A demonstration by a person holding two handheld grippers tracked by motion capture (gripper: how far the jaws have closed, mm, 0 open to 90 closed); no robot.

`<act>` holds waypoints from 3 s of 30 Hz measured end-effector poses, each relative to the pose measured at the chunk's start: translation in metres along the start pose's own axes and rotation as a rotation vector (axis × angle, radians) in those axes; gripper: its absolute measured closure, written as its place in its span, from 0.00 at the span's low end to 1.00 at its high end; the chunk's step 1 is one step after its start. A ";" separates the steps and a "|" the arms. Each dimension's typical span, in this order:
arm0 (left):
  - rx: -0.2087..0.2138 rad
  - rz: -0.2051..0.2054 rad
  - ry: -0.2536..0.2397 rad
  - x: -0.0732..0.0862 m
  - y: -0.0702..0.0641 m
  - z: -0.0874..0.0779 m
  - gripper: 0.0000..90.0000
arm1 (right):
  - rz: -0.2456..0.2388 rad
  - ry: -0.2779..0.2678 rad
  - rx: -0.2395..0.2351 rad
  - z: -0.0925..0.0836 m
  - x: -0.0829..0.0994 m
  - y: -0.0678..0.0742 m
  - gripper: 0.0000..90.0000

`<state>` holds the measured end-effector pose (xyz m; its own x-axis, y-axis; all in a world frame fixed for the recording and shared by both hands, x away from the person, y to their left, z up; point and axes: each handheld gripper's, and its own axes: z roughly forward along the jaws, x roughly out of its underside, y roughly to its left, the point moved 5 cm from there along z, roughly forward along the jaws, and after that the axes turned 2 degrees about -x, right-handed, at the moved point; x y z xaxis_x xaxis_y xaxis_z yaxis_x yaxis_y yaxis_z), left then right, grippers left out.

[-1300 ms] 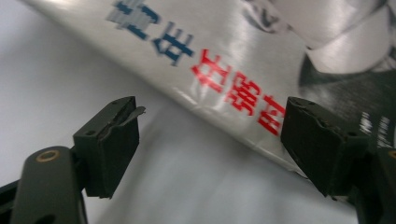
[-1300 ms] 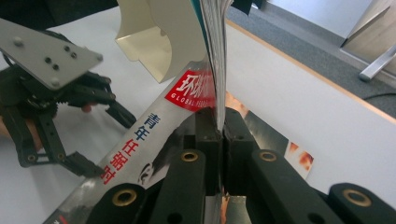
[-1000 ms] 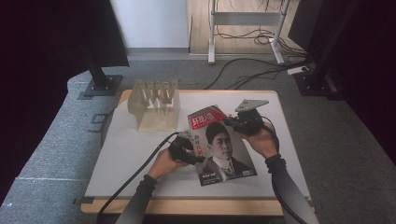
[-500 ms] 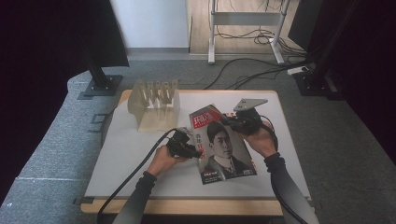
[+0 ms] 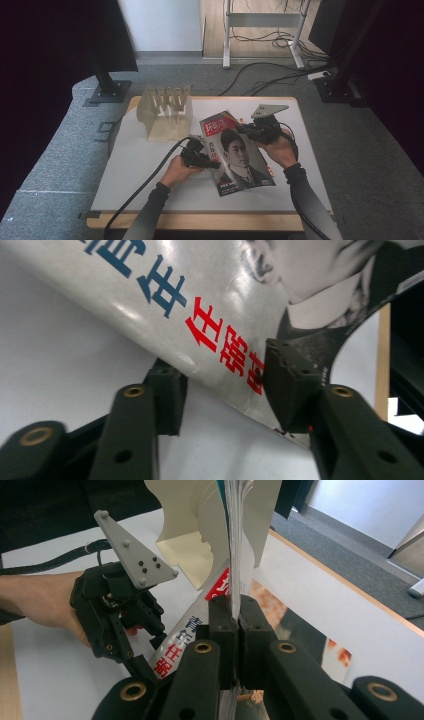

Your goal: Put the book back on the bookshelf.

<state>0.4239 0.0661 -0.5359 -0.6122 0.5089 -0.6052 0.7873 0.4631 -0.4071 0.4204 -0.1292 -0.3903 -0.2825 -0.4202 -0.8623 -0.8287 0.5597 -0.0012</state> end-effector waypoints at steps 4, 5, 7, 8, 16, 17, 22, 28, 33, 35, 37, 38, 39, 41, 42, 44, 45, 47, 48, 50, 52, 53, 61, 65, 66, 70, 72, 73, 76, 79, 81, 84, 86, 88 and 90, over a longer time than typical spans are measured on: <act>0.009 0.017 -0.023 -0.003 -0.004 -0.006 0.73 | 0.005 0.000 0.002 0.000 0.002 -0.002 0.95; -0.009 0.039 -0.020 -0.006 -0.008 -0.011 0.79 | 0.006 0.005 0.011 0.000 0.002 -0.003 0.95; -0.021 0.042 -0.017 -0.007 -0.011 -0.012 0.80 | 0.009 0.005 0.013 0.000 0.003 -0.004 0.95; -0.044 0.042 -0.017 -0.010 -0.013 -0.016 0.81 | 0.010 -0.002 0.018 -0.001 0.002 -0.005 0.95; -0.129 0.072 -0.025 -0.021 -0.018 -0.031 0.85 | 0.007 -0.005 0.049 -0.007 -0.002 -0.010 0.95; -0.141 0.077 -0.030 -0.023 -0.019 -0.034 0.86 | 0.009 -0.006 0.051 -0.007 -0.002 -0.011 0.94; -0.229 0.135 -0.072 -0.028 -0.025 -0.048 0.90 | 0.018 -0.023 0.073 -0.011 -0.005 -0.015 0.94; -0.326 0.199 -0.134 -0.033 -0.032 -0.064 0.93 | 0.023 -0.055 0.091 -0.019 -0.008 -0.016 0.94; -0.434 0.266 -0.214 -0.037 -0.035 -0.074 0.95 | 0.013 -0.108 0.104 -0.023 -0.012 -0.016 0.94; -0.483 0.292 -0.222 -0.036 -0.036 -0.075 0.95 | 0.010 -0.112 0.105 -0.024 -0.012 -0.015 0.94; -0.496 0.305 -0.210 -0.034 -0.037 -0.073 0.94 | 0.019 -0.099 0.104 -0.022 -0.007 -0.016 0.94; -0.503 0.312 -0.208 -0.033 -0.036 -0.071 0.94 | 0.019 -0.099 0.104 -0.022 -0.007 -0.016 0.94; -0.512 0.316 -0.218 -0.031 -0.037 -0.070 0.94 | 0.020 -0.094 0.105 -0.021 -0.004 -0.017 0.94; -0.495 0.322 -0.219 -0.028 -0.037 -0.071 0.94 | 0.041 -0.103 0.103 -0.023 0.003 -0.019 0.95; -0.495 0.322 -0.219 -0.028 -0.037 -0.071 0.93 | 0.041 -0.103 0.103 -0.023 0.003 -0.019 0.95; -0.482 0.338 -0.207 -0.027 -0.038 -0.071 0.90 | 0.044 -0.110 0.094 -0.026 0.006 -0.020 0.94; -0.476 0.340 -0.198 -0.027 -0.040 -0.071 0.90 | 0.044 -0.110 0.094 -0.026 0.006 -0.020 0.94; -0.454 0.337 -0.199 -0.028 -0.042 -0.072 0.85 | 0.035 -0.113 0.083 -0.028 0.007 -0.017 0.94; -0.433 0.326 -0.213 -0.031 -0.045 -0.075 0.84 | 0.022 -0.110 0.084 -0.029 0.009 -0.015 0.94; -0.425 0.324 -0.224 -0.035 -0.048 -0.079 0.82 | 0.015 -0.104 0.083 -0.029 0.011 -0.014 0.94; -0.424 0.322 -0.229 -0.038 -0.049 -0.081 0.80 | 0.016 -0.107 0.079 -0.029 0.012 -0.014 0.94; -0.422 0.323 -0.226 -0.041 -0.050 -0.083 0.80 | 0.016 -0.108 0.078 -0.029 0.013 -0.014 0.94; -0.374 0.289 -0.261 -0.065 -0.053 -0.099 0.77 | 0.015 -0.109 0.074 -0.031 0.014 -0.014 0.94; -0.397 0.283 -0.255 -0.071 -0.051 -0.098 0.80 | 0.017 -0.113 0.070 -0.030 0.014 -0.013 0.94; -0.411 0.281 -0.255 -0.072 -0.051 -0.098 0.89 | 0.016 -0.115 0.071 -0.030 0.015 -0.013 0.94; -0.424 0.271 -0.265 -0.074 -0.049 -0.098 0.95 | 0.016 -0.111 0.073 -0.031 0.017 -0.014 0.93; -0.441 0.283 -0.268 -0.073 -0.048 -0.098 0.96 | 0.016 -0.102 0.082 -0.031 0.018 -0.016 0.91; -0.442 0.283 -0.272 -0.073 -0.048 -0.098 0.96 | 0.010 -0.091 0.104 -0.031 0.021 -0.018 0.88; -0.439 0.285 -0.277 -0.073 -0.046 -0.100 0.96 | 0.019 -0.094 0.124 -0.032 0.027 -0.021 0.80; -0.428 0.282 -0.271 -0.073 -0.046 -0.101 0.96 | 0.032 -0.092 0.148 -0.033 0.035 -0.025 0.70; -0.422 0.283 -0.268 -0.072 -0.046 -0.102 0.96 | 0.040 -0.090 0.155 -0.034 0.037 -0.026 0.66; -0.417 0.288 -0.261 -0.072 -0.047 -0.103 0.96 | 0.087 -0.066 0.186 -0.033 0.050 -0.030 0.55; -0.420 0.287 -0.257 -0.071 -0.047 -0.104 0.96 | 0.094 -0.054 0.189 -0.032 0.054 -0.031 0.52; -0.419 0.285 -0.252 -0.070 -0.047 -0.107 0.96 | 0.106 -0.039 0.191 -0.030 0.062 -0.031 0.48; -0.421 0.281 -0.251 -0.069 -0.046 -0.109 0.96 | 0.115 -0.024 0.185 -0.027 0.071 -0.032 0.45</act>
<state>0.4215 0.0889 -0.4007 -0.3063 0.4903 -0.8159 0.7891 0.6102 0.0705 0.4137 -0.1962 -0.4377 -0.3565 -0.3303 -0.8740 -0.6886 0.7252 0.0068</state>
